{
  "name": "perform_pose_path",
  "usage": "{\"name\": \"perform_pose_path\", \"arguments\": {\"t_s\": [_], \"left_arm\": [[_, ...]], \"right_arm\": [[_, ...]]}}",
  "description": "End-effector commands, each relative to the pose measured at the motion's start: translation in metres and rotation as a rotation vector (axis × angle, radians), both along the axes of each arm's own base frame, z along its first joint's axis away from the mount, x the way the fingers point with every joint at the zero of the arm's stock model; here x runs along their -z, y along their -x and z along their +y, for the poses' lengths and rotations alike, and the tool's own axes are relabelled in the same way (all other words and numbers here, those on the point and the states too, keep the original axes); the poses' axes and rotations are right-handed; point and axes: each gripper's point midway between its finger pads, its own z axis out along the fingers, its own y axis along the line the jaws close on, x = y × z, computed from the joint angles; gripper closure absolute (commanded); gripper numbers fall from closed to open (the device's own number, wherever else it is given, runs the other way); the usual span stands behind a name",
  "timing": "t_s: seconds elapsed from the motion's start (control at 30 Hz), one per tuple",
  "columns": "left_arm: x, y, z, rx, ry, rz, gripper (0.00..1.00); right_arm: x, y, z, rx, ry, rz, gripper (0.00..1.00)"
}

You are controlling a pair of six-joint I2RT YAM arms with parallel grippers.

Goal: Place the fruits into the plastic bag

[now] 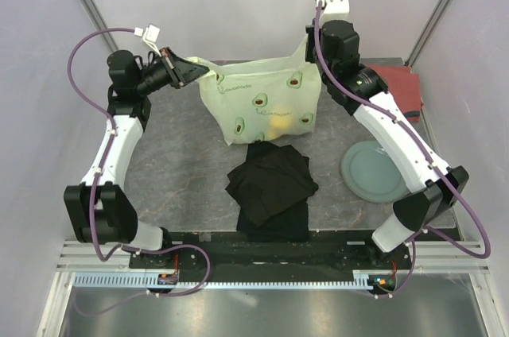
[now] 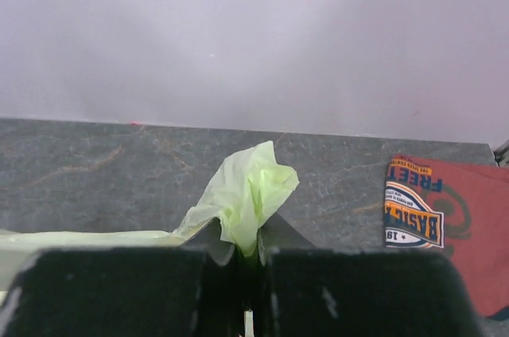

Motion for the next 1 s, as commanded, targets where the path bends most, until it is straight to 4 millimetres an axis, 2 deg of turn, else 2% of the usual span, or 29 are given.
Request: {"name": "perform_pose_path", "arguments": {"t_s": [0.0,0.1,0.17,0.23,0.43,0.47,0.53,0.57,0.63,0.67,0.7,0.73,0.77,0.8,0.83,0.87,0.9,0.97], "left_arm": [[0.031,-0.024,0.003,-0.019,-0.018,0.046,0.98],[0.047,-0.030,0.000,0.010,-0.035,0.061,0.98],[0.051,-0.031,-0.001,0.019,-0.040,0.061,0.99],[0.050,-0.032,-0.001,0.021,-0.045,0.054,0.98],[0.028,-0.027,-0.005,0.027,-0.051,-0.008,0.98],[0.028,-0.027,-0.005,0.030,-0.053,-0.013,0.98],[0.027,-0.023,-0.007,0.048,-0.053,-0.015,0.88],[0.026,-0.022,-0.006,0.048,-0.053,-0.018,0.72],[0.022,-0.017,-0.007,0.049,-0.061,-0.037,0.49],[0.021,-0.015,-0.006,0.043,-0.066,-0.043,0.35],[0.021,-0.015,-0.004,0.022,-0.072,-0.047,0.29],[0.021,-0.013,-0.003,0.012,-0.085,-0.062,0.17],[0.015,-0.010,-0.001,-0.007,-0.092,-0.082,0.13],[0.015,-0.009,0.001,-0.033,-0.101,-0.087,0.11],[0.015,-0.008,0.004,-0.048,-0.116,-0.092,0.09],[0.007,-0.005,0.008,-0.095,-0.126,-0.116,0.07],[0.011,-0.004,0.012,-0.120,-0.135,-0.108,0.07],[0.011,0.000,0.020,-0.184,-0.163,-0.118,0.03]], "right_arm": [[0.045,-0.016,-0.006,0.005,0.062,0.081,1.00],[0.079,-0.019,-0.012,0.018,0.097,0.143,1.00],[0.083,-0.019,-0.014,0.023,0.098,0.152,1.00],[0.081,-0.017,-0.014,0.015,0.095,0.148,1.00],[0.056,-0.014,-0.017,0.019,0.072,0.102,1.00],[0.053,-0.014,-0.017,0.019,0.068,0.098,0.91],[0.054,-0.012,-0.018,0.018,0.062,0.103,0.77],[0.051,-0.008,-0.018,0.013,0.056,0.097,0.58],[0.053,-0.004,-0.020,0.012,0.052,0.101,0.38],[0.047,0.001,-0.021,0.006,0.044,0.091,0.23],[0.050,0.003,-0.022,0.001,0.048,0.097,0.19],[0.044,0.009,-0.024,-0.004,0.046,0.082,0.14],[0.042,0.012,-0.024,-0.012,0.043,0.076,0.07],[0.045,0.015,-0.023,-0.027,0.045,0.078,0.05],[0.037,0.022,-0.026,-0.037,0.041,0.061,0.03],[0.041,0.025,-0.025,-0.051,0.045,0.065,0.02],[0.040,0.030,-0.023,-0.072,0.039,0.059,0.02],[0.027,0.045,-0.026,-0.101,0.014,0.024,0.02]]}}
